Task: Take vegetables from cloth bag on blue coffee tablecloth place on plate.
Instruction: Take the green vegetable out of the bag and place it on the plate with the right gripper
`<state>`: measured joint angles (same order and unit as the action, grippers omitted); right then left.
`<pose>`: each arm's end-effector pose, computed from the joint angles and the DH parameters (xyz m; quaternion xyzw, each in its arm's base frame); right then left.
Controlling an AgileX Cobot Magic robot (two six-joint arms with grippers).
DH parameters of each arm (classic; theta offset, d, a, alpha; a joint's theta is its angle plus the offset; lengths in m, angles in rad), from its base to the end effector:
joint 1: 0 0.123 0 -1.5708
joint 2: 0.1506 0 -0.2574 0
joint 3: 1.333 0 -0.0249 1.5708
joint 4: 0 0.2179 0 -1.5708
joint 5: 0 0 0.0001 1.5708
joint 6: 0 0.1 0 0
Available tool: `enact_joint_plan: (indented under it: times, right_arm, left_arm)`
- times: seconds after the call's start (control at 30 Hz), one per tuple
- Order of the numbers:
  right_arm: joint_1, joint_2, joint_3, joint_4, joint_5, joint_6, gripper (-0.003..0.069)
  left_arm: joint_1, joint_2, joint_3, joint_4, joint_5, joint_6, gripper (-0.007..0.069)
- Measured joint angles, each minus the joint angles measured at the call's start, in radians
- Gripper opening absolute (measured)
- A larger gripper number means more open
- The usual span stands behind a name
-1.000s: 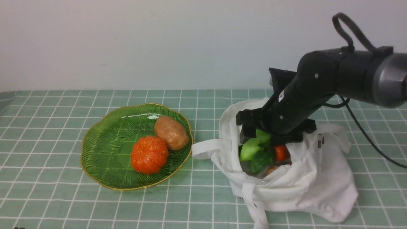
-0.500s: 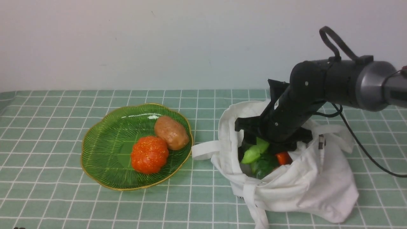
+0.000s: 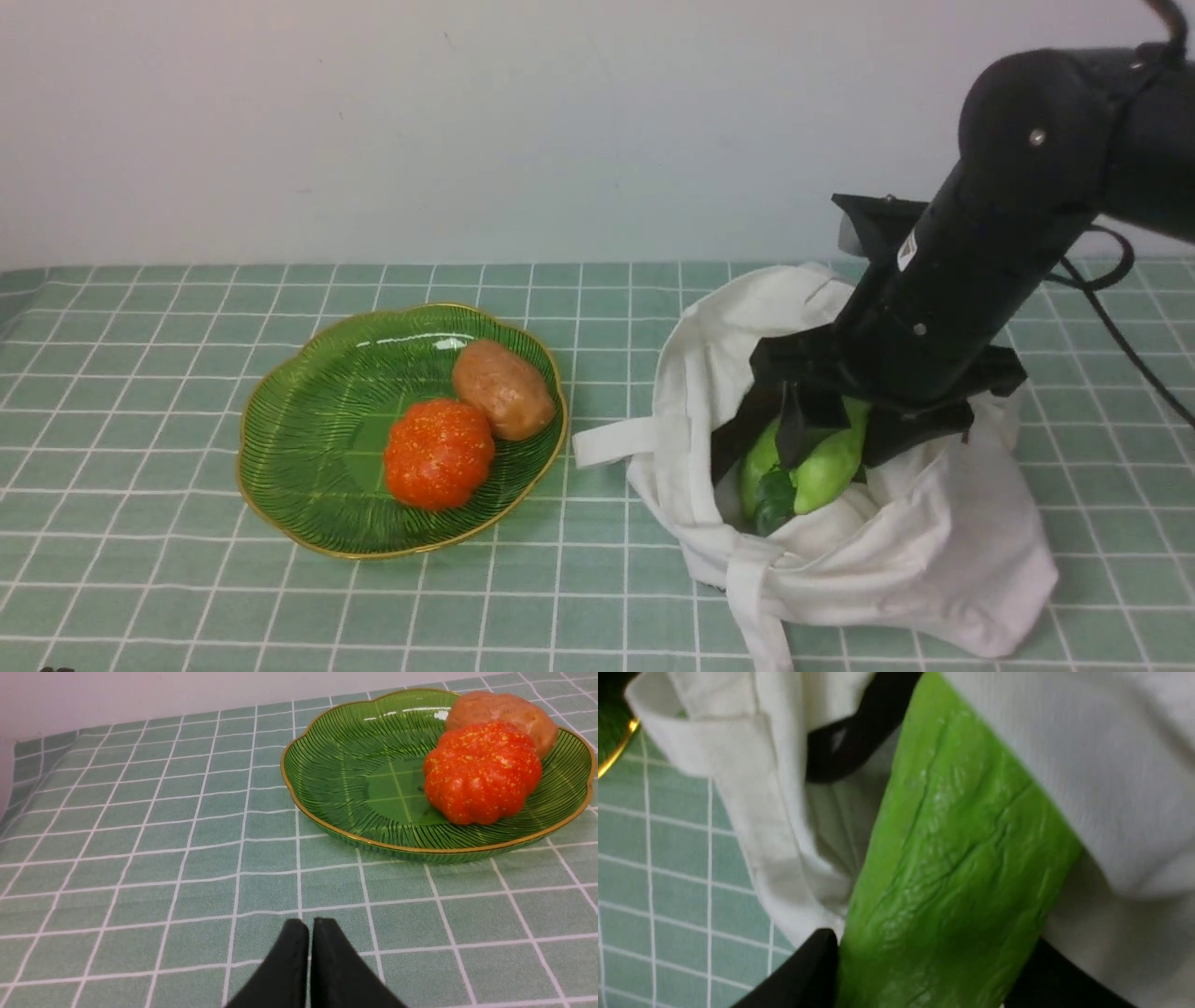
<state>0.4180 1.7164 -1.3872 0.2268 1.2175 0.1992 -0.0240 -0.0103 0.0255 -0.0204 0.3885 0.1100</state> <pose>0.2695 0.1428 0.2441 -0.0753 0.9897 0.1199 0.0198 0.0556 -0.0021 0.1683 0.0488 0.8082 0.0166 0.5866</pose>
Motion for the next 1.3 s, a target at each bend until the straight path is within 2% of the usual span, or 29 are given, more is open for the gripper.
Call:
enact_joint_plan:
  times: [0.3, 0.47, 0.5, 0.6, 0.67, 0.87, 1.13, 1.3]
  right_arm:
    - [0.006, -0.034, 0.051, 0.150, 0.008, -0.119, 0.0409]
    - [0.060, -0.077, 0.067, 0.267, 0.009, -0.187, 0.0409]
    - [0.088, -0.098, 0.056, 0.320, 0.011, -0.224, 0.0409]
    - [0.116, -0.114, 0.030, 0.374, 0.010, -0.289, 0.0409]
    - [0.147, -0.115, -0.010, 0.434, -0.049, -0.388, 0.0409]
    - [0.193, 0.028, -0.184, 0.542, -0.128, -0.520, 0.0409]
    - [0.292, 0.314, -0.483, 0.537, -0.156, -0.532, 0.0409]
    - [0.339, 0.521, -0.679, 0.486, -0.189, -0.464, 0.0409]
  left_arm:
    - [0.000, 0.000, 0.000, 0.000, 0.000, 0.000, -0.0008]
    - [0.000, 0.000, 0.000, 0.000, 0.000, 0.000, -0.0008]
    - [0.000, 0.000, 0.000, 0.000, 0.000, 0.000, -0.0008]
    - [0.000, 0.000, 0.000, 0.000, 0.000, 0.000, -0.0008]
    - [0.000, 0.000, 0.000, 0.000, 0.000, 0.000, -0.0008]
    - [0.000, 0.000, 0.000, 0.000, 0.000, 0.000, -0.0008]
    - [0.000, 0.000, 0.000, 0.000, 0.000, 0.000, -0.0008]
    - [0.000, 0.000, 0.000, 0.000, 0.000, 0.000, -0.0008]
